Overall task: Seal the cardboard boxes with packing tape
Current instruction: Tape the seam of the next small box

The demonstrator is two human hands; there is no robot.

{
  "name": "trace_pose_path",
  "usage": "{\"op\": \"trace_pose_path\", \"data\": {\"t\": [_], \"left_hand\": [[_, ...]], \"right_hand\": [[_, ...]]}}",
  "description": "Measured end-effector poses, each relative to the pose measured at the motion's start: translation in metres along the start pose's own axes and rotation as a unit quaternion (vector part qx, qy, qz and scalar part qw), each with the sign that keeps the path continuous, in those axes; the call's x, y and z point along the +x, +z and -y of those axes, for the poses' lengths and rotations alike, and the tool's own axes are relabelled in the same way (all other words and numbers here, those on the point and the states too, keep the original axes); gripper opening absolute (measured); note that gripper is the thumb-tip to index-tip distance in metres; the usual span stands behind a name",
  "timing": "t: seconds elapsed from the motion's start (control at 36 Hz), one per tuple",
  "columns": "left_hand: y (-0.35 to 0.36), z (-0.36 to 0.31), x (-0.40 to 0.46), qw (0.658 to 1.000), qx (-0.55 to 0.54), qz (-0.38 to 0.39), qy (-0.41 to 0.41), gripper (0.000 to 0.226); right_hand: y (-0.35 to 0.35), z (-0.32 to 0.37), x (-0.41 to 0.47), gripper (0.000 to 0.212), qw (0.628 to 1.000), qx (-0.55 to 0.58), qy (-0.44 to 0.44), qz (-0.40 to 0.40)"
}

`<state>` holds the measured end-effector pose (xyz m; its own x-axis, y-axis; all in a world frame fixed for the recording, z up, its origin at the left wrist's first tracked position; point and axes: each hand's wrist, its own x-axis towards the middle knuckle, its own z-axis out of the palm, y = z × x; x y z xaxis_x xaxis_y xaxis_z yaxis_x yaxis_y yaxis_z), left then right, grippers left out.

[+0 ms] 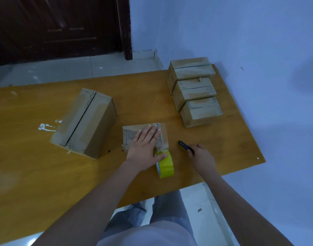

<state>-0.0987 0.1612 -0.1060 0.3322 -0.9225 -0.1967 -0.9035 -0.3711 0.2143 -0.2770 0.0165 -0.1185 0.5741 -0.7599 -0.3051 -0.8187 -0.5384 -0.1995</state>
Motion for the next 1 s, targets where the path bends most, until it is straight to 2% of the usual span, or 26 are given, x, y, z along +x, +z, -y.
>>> {"op": "trace_pose_path", "data": {"t": [0.08,0.17,0.19,0.25,0.33,0.39,0.44,0.64,0.89,1.0], "left_hand": [[-0.001,0.000,0.000,1.000,0.000,0.002,0.000,0.101],[0.000,0.000,0.001,1.000,0.001,0.003,0.000,0.101],[0.000,0.001,0.001,1.000,0.001,0.003,0.000,0.101],[0.001,0.001,0.002,1.000,0.000,0.002,0.003,0.103],[0.002,0.002,0.002,1.000,-0.005,-0.003,0.008,0.105],[0.002,0.002,0.002,1.000,-0.005,-0.003,0.008,0.104],[0.001,0.002,0.002,1.000,-0.003,-0.001,0.007,0.103],[0.003,0.003,0.002,1.000,0.001,-0.004,0.009,0.104],[0.003,-0.004,0.003,0.997,-0.062,-0.036,-0.025,0.099],[0.001,-0.008,0.002,0.997,-0.056,-0.037,-0.039,0.086]], "right_hand": [[0.010,0.006,0.006,0.033,0.999,-0.019,0.028,0.013],[0.018,0.012,0.008,0.034,0.999,-0.023,0.044,-0.023],[0.019,0.015,0.007,0.035,0.998,0.021,0.041,-0.042],[0.018,0.025,0.005,0.033,0.982,0.178,0.013,-0.065],[0.011,0.045,-0.007,0.019,0.914,0.406,-0.008,0.012],[0.012,0.053,-0.014,0.013,0.878,0.473,-0.014,0.071],[0.013,0.055,-0.018,0.020,0.854,0.513,-0.008,0.090],[-0.003,0.057,-0.018,0.017,0.821,0.542,0.040,0.173],[-0.014,0.070,-0.019,0.013,0.822,0.530,0.090,0.187],[-0.016,0.076,-0.019,0.006,0.815,0.539,0.129,0.169]]}}
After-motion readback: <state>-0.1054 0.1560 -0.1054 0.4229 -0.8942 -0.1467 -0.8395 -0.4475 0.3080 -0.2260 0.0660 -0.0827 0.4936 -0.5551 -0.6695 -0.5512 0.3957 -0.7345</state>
